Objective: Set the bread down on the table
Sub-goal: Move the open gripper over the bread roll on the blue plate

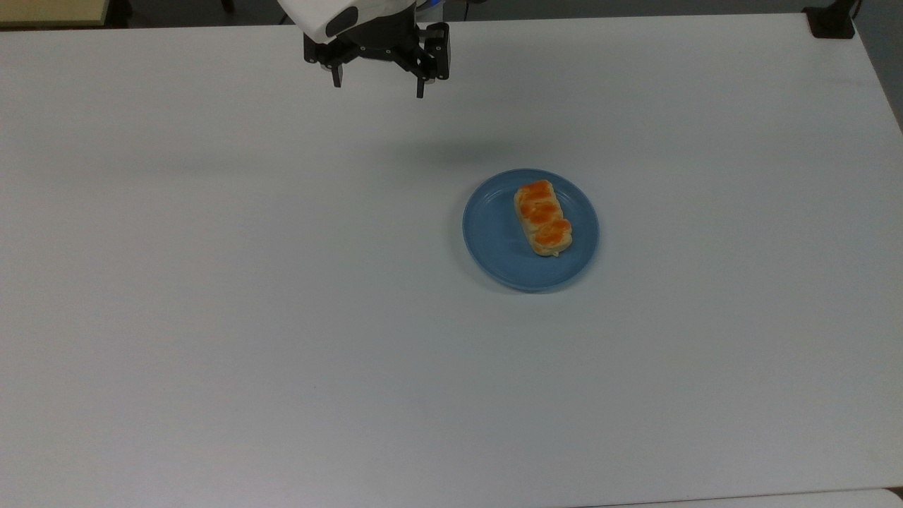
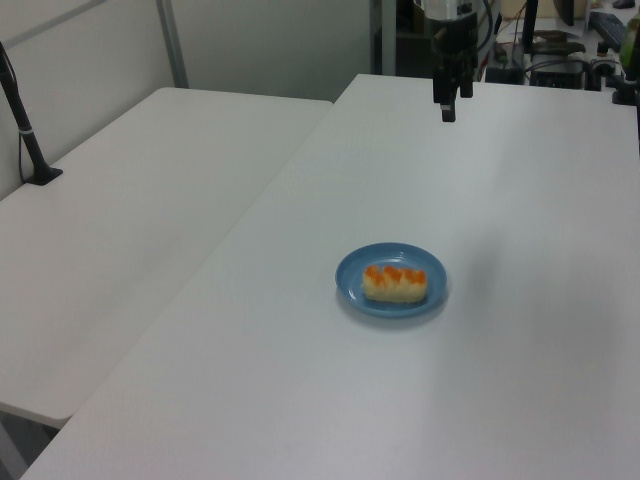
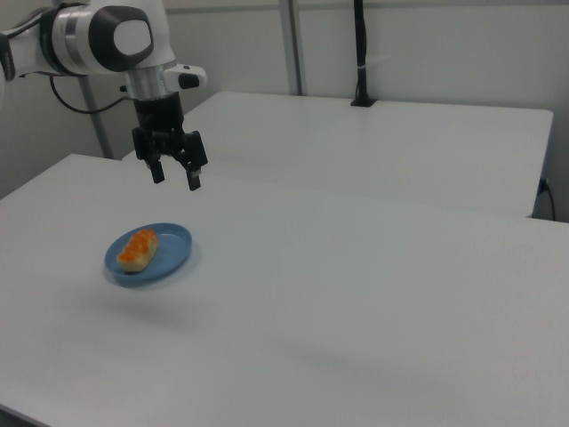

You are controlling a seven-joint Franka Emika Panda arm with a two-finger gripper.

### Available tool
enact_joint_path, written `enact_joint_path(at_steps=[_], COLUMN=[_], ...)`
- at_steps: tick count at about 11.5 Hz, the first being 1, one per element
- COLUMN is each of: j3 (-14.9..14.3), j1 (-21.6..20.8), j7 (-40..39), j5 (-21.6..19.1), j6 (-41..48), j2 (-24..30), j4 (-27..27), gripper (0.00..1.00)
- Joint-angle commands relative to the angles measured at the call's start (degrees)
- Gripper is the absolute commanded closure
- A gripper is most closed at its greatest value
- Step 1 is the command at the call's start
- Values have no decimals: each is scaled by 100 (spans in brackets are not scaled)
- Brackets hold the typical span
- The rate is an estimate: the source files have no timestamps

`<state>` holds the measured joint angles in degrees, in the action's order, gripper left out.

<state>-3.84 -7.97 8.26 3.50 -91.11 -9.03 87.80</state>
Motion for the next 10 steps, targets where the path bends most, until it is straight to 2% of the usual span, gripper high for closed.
enact_joint_path(at_steps=[1, 10], j3=[-90, -47], j1=[-47, -64], j7=[-8, -79], j5=[19, -7], j6=[-162, -197], j2=[191, 139], j4=[168, 132], gripper=[0, 0])
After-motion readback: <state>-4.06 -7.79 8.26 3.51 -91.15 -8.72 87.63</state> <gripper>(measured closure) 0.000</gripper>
